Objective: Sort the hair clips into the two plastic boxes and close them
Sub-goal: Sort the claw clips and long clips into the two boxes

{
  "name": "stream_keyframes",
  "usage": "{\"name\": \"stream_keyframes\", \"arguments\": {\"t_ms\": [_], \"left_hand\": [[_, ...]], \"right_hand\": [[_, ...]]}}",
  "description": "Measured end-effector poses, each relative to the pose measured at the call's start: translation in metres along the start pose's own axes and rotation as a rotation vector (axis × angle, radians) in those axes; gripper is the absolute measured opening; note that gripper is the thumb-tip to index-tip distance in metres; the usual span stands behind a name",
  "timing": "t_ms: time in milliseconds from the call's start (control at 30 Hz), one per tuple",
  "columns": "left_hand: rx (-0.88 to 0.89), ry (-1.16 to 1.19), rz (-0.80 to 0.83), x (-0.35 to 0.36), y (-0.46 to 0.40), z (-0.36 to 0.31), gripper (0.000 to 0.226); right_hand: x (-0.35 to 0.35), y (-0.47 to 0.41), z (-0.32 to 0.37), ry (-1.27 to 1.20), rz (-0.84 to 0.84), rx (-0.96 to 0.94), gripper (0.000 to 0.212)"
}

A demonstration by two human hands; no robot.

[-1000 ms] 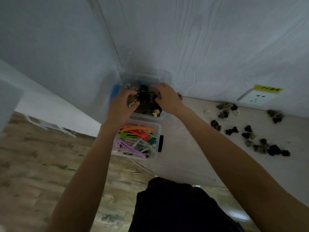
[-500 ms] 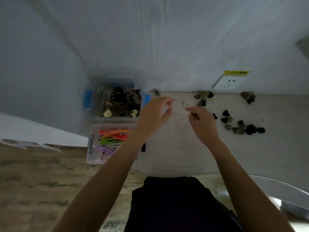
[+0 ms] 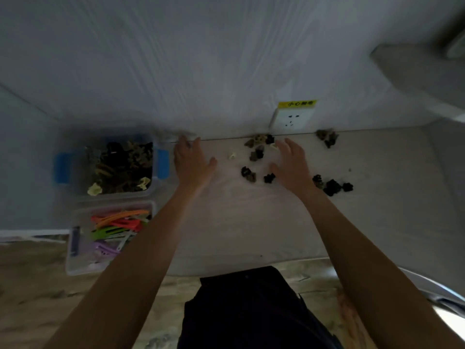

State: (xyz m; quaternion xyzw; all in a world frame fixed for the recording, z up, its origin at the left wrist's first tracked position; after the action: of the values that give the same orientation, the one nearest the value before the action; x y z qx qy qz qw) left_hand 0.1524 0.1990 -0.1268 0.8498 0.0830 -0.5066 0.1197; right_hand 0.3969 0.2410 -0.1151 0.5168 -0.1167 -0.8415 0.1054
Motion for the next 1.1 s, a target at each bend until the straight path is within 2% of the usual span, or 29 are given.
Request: {"name": "stream_keyframes", "arguments": {"t_ms": [67,133,267,367,433,533,633,700,800,900,1000,1100], "left_hand": [[-0.017,0.059,0.008,0.001,-0.004,0.004,0.068],[-0.006,0.107,0.006,0.004,-0.008,0.004,0.066],[0.138,0.202,0.142,0.020,-0.004,-0.019,0.063],[0.312,0.230,0.256,0.029,0.014,-0.048,0.071],[0.385,0.239,0.329,0.033,0.027,-0.062,0.083],[0.441,0.151,0.430,0.040,0.040,-0.064,0.100],[0.408,0.041,0.432,0.041,0.036,-0.055,0.117],[0.374,-0.032,0.411,0.040,0.023,-0.051,0.127],[0.408,-0.117,0.434,0.039,0.004,-0.057,0.134],[0.474,-0.166,0.494,0.040,-0.008,-0.063,0.129],[0.507,-0.117,0.527,0.043,0.000,-0.065,0.114],[0.467,-0.012,0.493,0.047,0.020,-0.061,0.100]], "right_hand": [[0.007,-0.018,0.015,0.063,0.010,-0.106,0.058],[0.016,-0.032,0.026,0.098,0.048,-0.120,0.057],[0.029,-0.032,0.033,0.073,0.071,-0.176,0.051],[0.034,-0.009,0.033,0.046,0.179,-0.266,0.043],[0.032,0.012,0.028,0.024,0.254,-0.284,0.046],[0.021,0.044,0.011,0.028,0.158,-0.320,0.053],[0.003,0.065,-0.010,0.011,0.020,-0.121,0.059],[0.003,0.073,-0.018,-0.011,0.028,0.041,0.065],[0.017,0.071,-0.013,0.042,0.099,0.086,0.080],[0.031,0.059,0.000,0.053,0.127,0.089,0.093],[0.040,0.050,0.010,0.080,0.144,0.113,0.104],[0.043,0.048,0.013,0.066,0.144,0.141,0.103]]}}
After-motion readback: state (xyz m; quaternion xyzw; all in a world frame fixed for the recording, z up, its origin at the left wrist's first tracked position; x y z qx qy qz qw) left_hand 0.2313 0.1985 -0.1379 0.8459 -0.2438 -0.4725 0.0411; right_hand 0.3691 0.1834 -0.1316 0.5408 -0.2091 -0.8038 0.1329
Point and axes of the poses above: each hand's wrist, its own y-axis away from the middle knuckle, its own x-axis out of the palm, z = x × y, the point moved 5 cm from there along -y, towards the middle knuckle, and after that the axes turned 10 degrees about x, right-handed, at the moved point
